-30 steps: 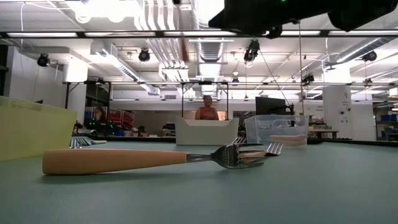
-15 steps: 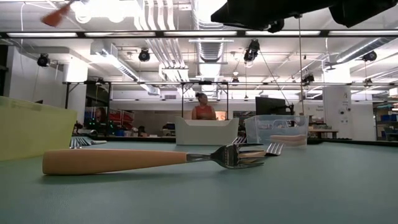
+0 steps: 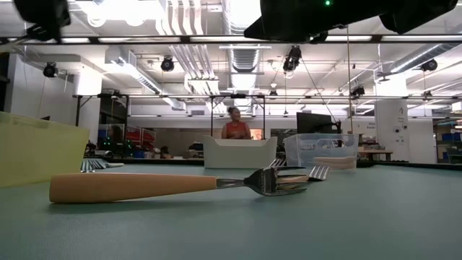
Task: Sort silverware by color (type)
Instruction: Put the orange fork into the yellow bin
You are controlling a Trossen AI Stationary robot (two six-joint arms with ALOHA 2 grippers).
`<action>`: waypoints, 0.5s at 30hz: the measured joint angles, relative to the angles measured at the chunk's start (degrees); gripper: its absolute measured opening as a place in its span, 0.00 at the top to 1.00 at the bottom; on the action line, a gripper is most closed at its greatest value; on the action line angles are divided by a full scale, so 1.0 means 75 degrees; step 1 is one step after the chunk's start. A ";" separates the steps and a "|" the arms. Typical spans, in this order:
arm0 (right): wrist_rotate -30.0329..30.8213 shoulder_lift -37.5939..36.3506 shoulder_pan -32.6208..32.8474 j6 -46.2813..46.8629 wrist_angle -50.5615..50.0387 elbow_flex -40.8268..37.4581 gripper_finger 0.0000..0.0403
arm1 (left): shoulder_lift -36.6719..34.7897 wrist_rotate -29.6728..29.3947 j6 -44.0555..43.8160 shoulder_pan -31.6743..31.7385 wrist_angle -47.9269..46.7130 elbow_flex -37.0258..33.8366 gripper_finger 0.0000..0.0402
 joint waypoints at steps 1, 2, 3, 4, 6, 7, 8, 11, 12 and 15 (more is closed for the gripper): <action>0.0000 0.0000 -0.0012 0.0008 -0.0033 0.0000 0.50 | 0.0002 0.0187 0.0129 -0.0057 0.0037 -0.0184 1.00; 0.0000 0.0000 -0.0012 0.0018 -0.0075 0.0000 0.50 | -0.0001 0.0269 0.0181 -0.0117 0.0068 -0.0346 1.00; 0.0000 0.0000 -0.0020 0.0029 -0.0111 -0.0002 0.50 | -0.0021 0.0292 0.0199 -0.0159 0.0125 -0.0502 1.00; 0.0000 0.0000 -0.0034 0.0073 -0.0128 -0.0003 0.50 | -0.0046 0.0287 0.0204 -0.0181 0.0147 -0.0657 1.00; 0.0000 0.0000 -0.0046 0.0092 -0.0124 -0.0003 0.50 | -0.0123 0.0265 0.0163 -0.0182 0.0227 -0.0934 1.00; -0.0001 0.0000 -0.0061 0.0090 -0.0123 -0.0003 0.50 | -0.0183 0.0262 0.0124 -0.0184 0.0309 -0.1063 1.00; -0.0003 0.0000 -0.0066 0.0090 -0.0124 -0.0003 0.50 | -0.0241 0.0264 0.0084 -0.0184 0.0404 -0.1172 1.00; -0.0001 0.0000 -0.0082 0.0090 -0.0163 -0.0003 0.50 | -0.0433 0.0298 0.0057 -0.0184 0.0747 -0.1510 1.00; 0.0000 0.0000 -0.0082 0.0090 -0.0163 -0.0003 0.50 | -0.0494 0.0298 0.0031 -0.0184 0.0830 -0.1618 1.00; 0.0000 0.0000 -0.0082 0.0089 -0.0188 -0.0003 0.50 | -0.0637 0.0301 -0.0005 -0.0184 0.0928 -0.1856 1.00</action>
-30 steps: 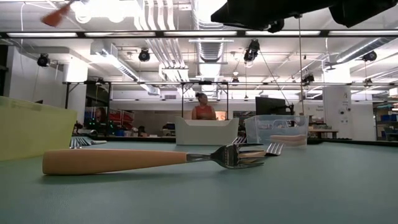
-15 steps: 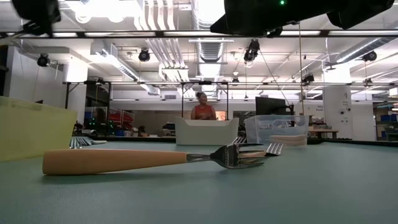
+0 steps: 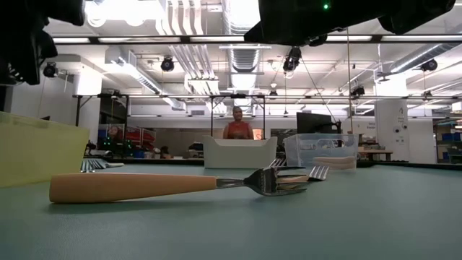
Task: Sort silverware by color (type)
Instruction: Put the orange fork into the yellow bin
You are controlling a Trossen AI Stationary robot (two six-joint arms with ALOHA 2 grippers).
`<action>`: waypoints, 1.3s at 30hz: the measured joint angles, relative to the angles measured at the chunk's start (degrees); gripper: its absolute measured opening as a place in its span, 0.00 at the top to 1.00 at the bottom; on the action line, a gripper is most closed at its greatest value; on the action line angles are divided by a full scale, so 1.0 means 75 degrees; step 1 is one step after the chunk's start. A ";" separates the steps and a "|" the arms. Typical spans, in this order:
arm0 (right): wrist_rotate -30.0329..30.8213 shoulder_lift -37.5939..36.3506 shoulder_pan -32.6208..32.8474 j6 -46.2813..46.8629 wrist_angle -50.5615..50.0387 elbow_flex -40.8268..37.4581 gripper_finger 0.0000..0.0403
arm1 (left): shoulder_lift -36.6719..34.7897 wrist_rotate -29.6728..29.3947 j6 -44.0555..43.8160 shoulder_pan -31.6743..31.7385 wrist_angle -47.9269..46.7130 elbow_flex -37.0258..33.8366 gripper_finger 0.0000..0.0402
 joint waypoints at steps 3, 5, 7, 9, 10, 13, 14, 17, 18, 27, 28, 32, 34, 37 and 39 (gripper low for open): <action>-0.0003 0.0000 0.0000 -0.0002 -0.0031 0.0000 0.50 | -0.0066 0.0021 -0.0078 0.0000 0.0039 -0.0243 1.00; 0.0000 0.0000 0.0000 -0.0001 -0.0088 0.0000 0.50 | -0.0083 0.0051 -0.0146 0.0000 0.0062 -0.0359 1.00; 0.0000 0.0000 0.0000 0.0023 -0.0143 0.0000 0.50 | -0.0083 0.0068 -0.0176 0.0000 0.0108 -0.0438 1.00; 0.0000 0.0000 -0.0012 0.0072 -0.0144 0.0000 0.50 | -0.0083 0.0145 -0.0179 0.0000 0.0103 -0.0517 1.00; 0.0000 0.0000 -0.0015 0.0091 -0.0140 0.0000 0.50 | -0.0083 0.0149 -0.0179 0.0000 0.0116 -0.0552 1.00; 0.0000 0.0000 -0.0029 0.0113 -0.0145 0.0000 0.50 | -0.0083 0.0151 -0.0181 0.0000 0.0167 -0.0660 1.00; -0.0001 0.0000 -0.0035 0.0123 -0.0145 0.0000 0.50 | -0.0083 0.0151 -0.0181 0.0000 0.0168 -0.0698 1.00; -0.0003 0.0000 -0.0044 0.0197 -0.0148 0.0000 0.50 | -0.0083 0.0151 -0.0181 0.0000 0.0195 -0.0772 1.00; -0.0003 0.0000 -0.0044 0.0199 -0.0151 0.0000 0.50 | -0.0083 0.0151 -0.0181 0.0000 0.0202 -0.0783 1.00; -0.0003 0.0000 -0.0044 0.0202 -0.0159 0.0000 0.50 | -0.0080 0.0149 -0.0181 0.0000 0.0205 -0.0790 1.00; -0.0003 0.0000 -0.0044 0.0202 -0.0159 0.0000 0.50 | -0.0080 0.0149 -0.0181 0.0000 0.0205 -0.0790 1.00; -0.0003 0.0000 -0.0044 0.0202 -0.0159 0.0000 0.50 | -0.0079 0.0149 -0.0180 0.0000 0.0205 -0.0790 1.00; -0.0003 0.0000 -0.0044 0.0200 -0.0159 0.0000 0.50 | -0.0077 0.0146 -0.0179 0.0000 0.0205 -0.0790 1.00; -0.0003 0.0000 -0.0044 0.0199 -0.0159 0.0000 0.50 | -0.0077 0.0146 -0.0179 0.0000 0.0205 -0.0790 1.00; -0.0003 0.0000 -0.0044 0.0199 -0.0159 0.0000 0.50 | -0.0077 0.0146 -0.0179 0.0000 0.0205 -0.0790 1.00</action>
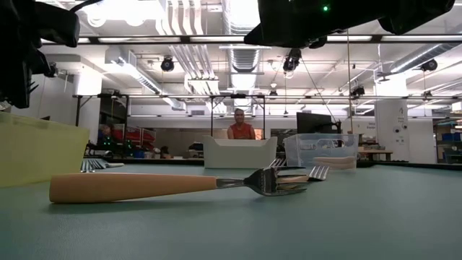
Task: Sort silverware by color (type)
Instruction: Put the orange fork into the yellow bin
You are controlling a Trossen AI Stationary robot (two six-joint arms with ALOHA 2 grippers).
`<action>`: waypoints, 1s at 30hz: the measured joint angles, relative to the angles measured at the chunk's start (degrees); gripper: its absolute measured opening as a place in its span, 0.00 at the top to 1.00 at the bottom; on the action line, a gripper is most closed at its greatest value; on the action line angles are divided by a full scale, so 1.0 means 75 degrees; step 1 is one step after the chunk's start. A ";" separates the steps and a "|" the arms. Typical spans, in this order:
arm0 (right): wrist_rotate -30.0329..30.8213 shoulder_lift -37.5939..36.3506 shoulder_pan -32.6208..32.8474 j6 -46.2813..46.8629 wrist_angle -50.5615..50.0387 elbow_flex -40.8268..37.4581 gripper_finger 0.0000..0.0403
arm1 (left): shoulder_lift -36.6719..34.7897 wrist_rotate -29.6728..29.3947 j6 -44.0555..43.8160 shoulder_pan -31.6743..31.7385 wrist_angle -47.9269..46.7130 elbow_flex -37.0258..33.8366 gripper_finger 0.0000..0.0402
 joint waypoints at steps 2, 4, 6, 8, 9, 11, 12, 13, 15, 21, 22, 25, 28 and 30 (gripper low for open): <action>-0.0003 0.0000 0.0000 0.0000 0.0000 0.0000 0.50 | 0.0000 -0.0001 0.0000 0.0000 0.0000 0.0000 1.00; -0.0002 0.0002 0.0000 0.0000 0.0000 0.0000 0.50 | 0.0000 -0.0002 0.0000 0.0000 0.0000 0.0000 1.00; -0.0003 0.0003 0.0000 0.0000 0.0000 0.0000 0.50 | 0.0000 -0.0003 0.0000 0.0000 0.0000 0.0000 1.00; -0.0003 0.0003 0.0000 -0.0003 0.0000 -0.0003 0.50 | 0.0000 -0.0003 0.0000 0.0000 0.0000 0.0000 1.00; -0.0003 0.0003 0.0000 0.0000 0.0000 -0.0003 0.50 | 0.0000 -0.0003 0.0000 0.0000 -0.0003 0.0000 1.00; -0.0003 0.0003 0.0000 -0.0003 -0.0003 -0.0003 0.50 | 0.0000 -0.0003 0.0000 0.0000 -0.0002 0.0000 1.00; -0.0003 0.0003 0.0000 -0.0003 -0.0003 -0.0003 0.50 | 0.0000 -0.0003 0.0000 0.0000 -0.0003 0.0000 1.00; -0.0003 0.0003 0.0000 -0.0003 -0.0005 -0.0003 0.50 | 0.0000 -0.0003 0.0000 0.0000 -0.0003 0.0000 1.00; -0.0003 0.0003 0.0000 -0.0003 -0.0006 -0.0001 0.50 | 0.0000 -0.0003 0.0000 0.0000 -0.0005 0.0000 1.00; -0.0006 0.0003 0.0000 -0.0003 -0.0006 -0.0003 0.50 | 0.0000 -0.0009 0.0001 0.0000 -0.0012 0.0000 1.00; -0.0003 0.0003 0.0000 0.0002 -0.0008 -0.0003 0.50 | 0.0000 -0.0009 0.0010 0.0000 -0.0017 0.0000 0.99; -0.0015 0.0003 0.0000 0.0079 -0.0026 -0.0003 0.50 | 0.0000 -0.0011 0.0016 0.0000 -0.0063 0.0000 0.96; -0.0050 0.0003 0.0000 0.0085 -0.0035 -0.0003 0.50 | 0.0000 -0.0012 -0.0012 0.0000 -0.0129 -0.0003 0.91; -0.0050 0.0003 0.0000 0.0109 -0.0038 -0.0003 0.50 | 0.0000 -0.0012 0.0023 0.0000 -0.0132 -0.0003 0.88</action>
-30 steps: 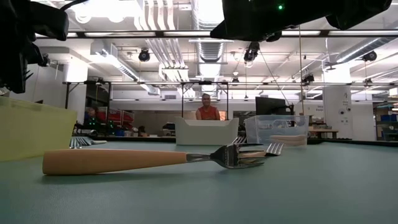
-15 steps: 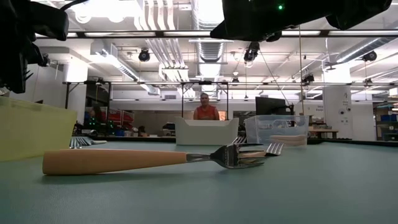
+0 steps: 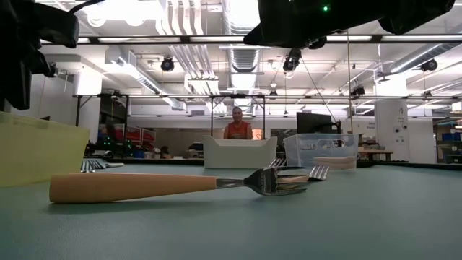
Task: Sort silverware by color (type)
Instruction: Put the orange fork into the yellow bin
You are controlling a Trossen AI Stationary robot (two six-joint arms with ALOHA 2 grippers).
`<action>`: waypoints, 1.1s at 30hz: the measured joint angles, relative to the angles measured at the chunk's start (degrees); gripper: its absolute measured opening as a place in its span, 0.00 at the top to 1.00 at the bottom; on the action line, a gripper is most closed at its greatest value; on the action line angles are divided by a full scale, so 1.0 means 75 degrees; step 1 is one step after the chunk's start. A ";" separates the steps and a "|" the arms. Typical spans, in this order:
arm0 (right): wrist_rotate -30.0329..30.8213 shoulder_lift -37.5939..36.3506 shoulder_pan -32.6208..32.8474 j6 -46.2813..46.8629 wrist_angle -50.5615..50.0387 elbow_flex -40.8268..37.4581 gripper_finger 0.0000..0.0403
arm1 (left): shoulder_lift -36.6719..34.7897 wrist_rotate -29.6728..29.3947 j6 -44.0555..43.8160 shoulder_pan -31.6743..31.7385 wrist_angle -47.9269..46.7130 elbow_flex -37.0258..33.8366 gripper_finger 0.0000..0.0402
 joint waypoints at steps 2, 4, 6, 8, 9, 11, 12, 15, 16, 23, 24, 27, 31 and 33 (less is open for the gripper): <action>0.0001 0.0000 0.0000 0.0007 0.0001 0.0000 0.50 | 0.0000 0.0000 0.0033 0.0000 -0.0025 0.0000 0.86; 0.0003 0.0000 0.0000 0.0006 -0.0001 0.0000 0.50 | 0.0000 0.0000 0.0033 0.0000 -0.0037 0.0000 0.83; 0.0003 0.0000 0.0000 0.0008 -0.0002 0.0000 0.50 | 0.0000 -0.0003 0.0036 0.0000 -0.0037 0.0000 0.81; 0.0006 0.0000 -0.0003 0.0013 -0.0002 0.0000 0.50 | 0.0000 -0.0026 0.0036 0.0000 -0.0035 0.0000 0.80; 0.0006 0.0000 -0.0003 0.0010 -0.0002 0.0000 0.50 | 0.0000 -0.0026 0.0036 0.0000 -0.0034 0.0000 0.80; 0.0009 0.0000 -0.0003 0.0013 -0.0002 0.0000 0.50 | 0.0000 -0.0023 0.0036 0.0000 -0.0034 0.0000 0.79; 0.0009 0.0000 -0.0003 0.0024 -0.0002 0.0000 0.50 | 0.0003 -0.0021 0.0036 0.0000 -0.0042 0.0019 0.79; 0.0016 0.0000 -0.0003 0.0028 -0.0003 0.0000 0.50 | 0.0006 0.0034 0.0112 0.0003 -0.0016 0.0223 0.79; 0.0019 0.0000 -0.0003 0.0026 -0.0002 0.0000 0.50 | 0.0007 0.0081 0.0168 -0.0002 -0.0008 0.0301 0.79; 0.0023 0.0003 -0.0003 0.0025 -0.0005 0.0000 0.50 | 0.0193 0.0615 0.0724 -0.0092 0.0413 0.0604 0.80; 0.0023 0.0003 -0.0003 0.0025 -0.0005 0.0000 0.50 | 0.0263 0.0698 0.0771 -0.0127 0.0467 0.0601 0.80; 0.0023 0.0003 -0.0003 0.0027 -0.0006 0.0000 0.50 | 0.0563 0.0832 0.0783 -0.0232 0.0491 0.0562 0.81; 0.0023 0.0003 -0.0006 0.0028 -0.0063 0.0000 0.50 | 0.1053 0.0866 0.0814 -0.0337 0.0496 0.0560 0.81; 0.0023 0.0003 -0.0006 0.0027 -0.0081 0.0000 0.50 | 0.1312 0.0916 0.0990 -0.0378 0.0494 0.0560 0.81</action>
